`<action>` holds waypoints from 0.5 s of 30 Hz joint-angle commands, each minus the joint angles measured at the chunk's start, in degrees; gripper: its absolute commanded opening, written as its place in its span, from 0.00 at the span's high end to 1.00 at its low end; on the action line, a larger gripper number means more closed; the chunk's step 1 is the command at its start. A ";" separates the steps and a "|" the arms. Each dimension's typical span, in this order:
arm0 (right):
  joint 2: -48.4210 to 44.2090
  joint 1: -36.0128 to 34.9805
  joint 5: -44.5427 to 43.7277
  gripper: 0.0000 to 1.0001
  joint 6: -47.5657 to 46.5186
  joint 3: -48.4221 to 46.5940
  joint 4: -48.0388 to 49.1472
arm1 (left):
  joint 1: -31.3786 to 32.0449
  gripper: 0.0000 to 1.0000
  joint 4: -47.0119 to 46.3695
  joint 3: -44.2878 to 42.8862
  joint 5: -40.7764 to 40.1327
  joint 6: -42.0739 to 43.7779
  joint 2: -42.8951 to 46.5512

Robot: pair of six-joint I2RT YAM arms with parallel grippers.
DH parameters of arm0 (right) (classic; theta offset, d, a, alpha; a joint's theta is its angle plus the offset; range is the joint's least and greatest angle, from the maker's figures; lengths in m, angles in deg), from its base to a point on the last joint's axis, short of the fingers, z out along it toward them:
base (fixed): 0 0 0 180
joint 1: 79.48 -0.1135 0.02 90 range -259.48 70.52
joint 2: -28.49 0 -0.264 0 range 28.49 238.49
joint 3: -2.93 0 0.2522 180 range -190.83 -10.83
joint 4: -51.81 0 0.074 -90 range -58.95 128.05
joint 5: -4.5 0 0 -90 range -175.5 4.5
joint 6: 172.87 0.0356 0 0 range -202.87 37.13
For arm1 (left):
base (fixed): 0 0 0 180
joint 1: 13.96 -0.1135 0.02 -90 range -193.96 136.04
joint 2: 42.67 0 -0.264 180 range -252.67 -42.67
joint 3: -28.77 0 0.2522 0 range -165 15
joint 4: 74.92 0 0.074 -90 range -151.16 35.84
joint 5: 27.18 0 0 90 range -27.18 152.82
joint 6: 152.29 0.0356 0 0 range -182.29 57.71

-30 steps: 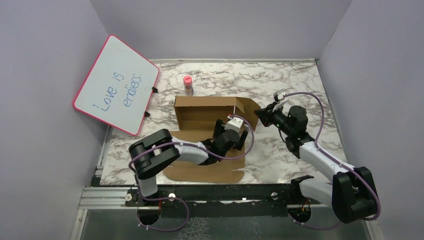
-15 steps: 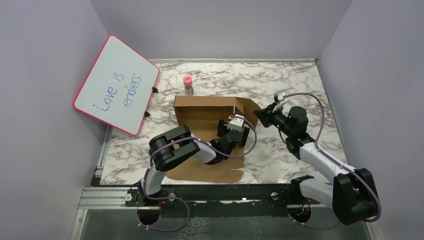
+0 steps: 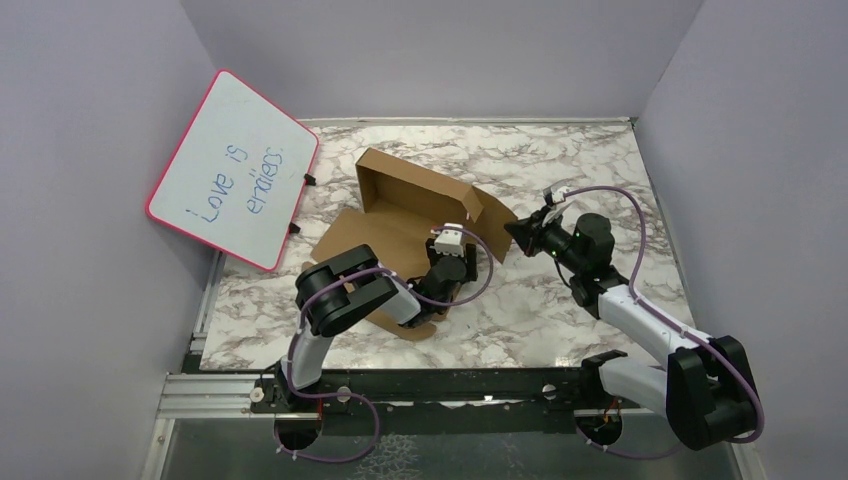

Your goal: Fold the paper box

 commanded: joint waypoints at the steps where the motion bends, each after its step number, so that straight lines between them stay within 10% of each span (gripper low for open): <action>1: -0.97 -0.36 2.30 0.93 -0.08 0.19 1.75 | -2.04 0.36 -2.07 3.11 0.77 -2.11 1.80; 15: -0.25 -0.89 4.44 0.92 -0.90 -0.83 0.72 | -7.96 0.51 -4.24 6.58 9.69 -2.08 5.48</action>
